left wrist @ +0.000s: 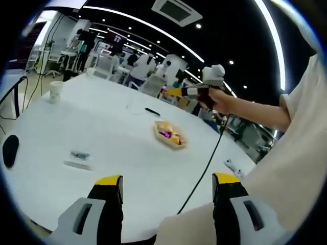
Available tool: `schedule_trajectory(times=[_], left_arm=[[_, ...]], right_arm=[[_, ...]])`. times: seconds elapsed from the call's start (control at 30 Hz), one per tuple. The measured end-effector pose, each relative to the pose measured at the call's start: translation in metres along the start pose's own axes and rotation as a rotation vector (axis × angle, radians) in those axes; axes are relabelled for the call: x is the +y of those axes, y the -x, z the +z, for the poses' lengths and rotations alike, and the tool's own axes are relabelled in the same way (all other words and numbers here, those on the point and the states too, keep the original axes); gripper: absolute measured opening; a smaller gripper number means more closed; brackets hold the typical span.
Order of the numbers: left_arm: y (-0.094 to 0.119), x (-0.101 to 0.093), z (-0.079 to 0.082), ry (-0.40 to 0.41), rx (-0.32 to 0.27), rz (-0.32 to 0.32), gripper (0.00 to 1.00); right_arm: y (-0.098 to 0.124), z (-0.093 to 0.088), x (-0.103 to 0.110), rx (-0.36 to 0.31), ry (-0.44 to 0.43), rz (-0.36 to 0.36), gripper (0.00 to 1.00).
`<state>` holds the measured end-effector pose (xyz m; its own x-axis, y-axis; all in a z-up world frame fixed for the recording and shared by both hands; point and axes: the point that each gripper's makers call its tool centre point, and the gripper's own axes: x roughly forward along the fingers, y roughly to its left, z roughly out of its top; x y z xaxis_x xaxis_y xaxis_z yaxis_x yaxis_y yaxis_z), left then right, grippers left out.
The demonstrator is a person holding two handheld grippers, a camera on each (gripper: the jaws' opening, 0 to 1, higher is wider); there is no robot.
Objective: Place the target food into the container with the food tongs after gripping and lifting it, then release it inside without dropping or visibly crushing the food.
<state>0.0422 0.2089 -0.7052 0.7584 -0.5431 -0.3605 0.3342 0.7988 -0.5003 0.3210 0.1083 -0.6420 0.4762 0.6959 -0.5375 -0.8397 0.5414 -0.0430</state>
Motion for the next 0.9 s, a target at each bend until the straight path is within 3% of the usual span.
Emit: schedule_trajectory(times=[0.9], left_arm=[[-0.014, -0.007, 0.004, -0.016, 0.02, -0.033, 0.71]], right_arm=[[0.031, -0.006, -0.049, -0.037, -0.088, -0.107, 0.22]])
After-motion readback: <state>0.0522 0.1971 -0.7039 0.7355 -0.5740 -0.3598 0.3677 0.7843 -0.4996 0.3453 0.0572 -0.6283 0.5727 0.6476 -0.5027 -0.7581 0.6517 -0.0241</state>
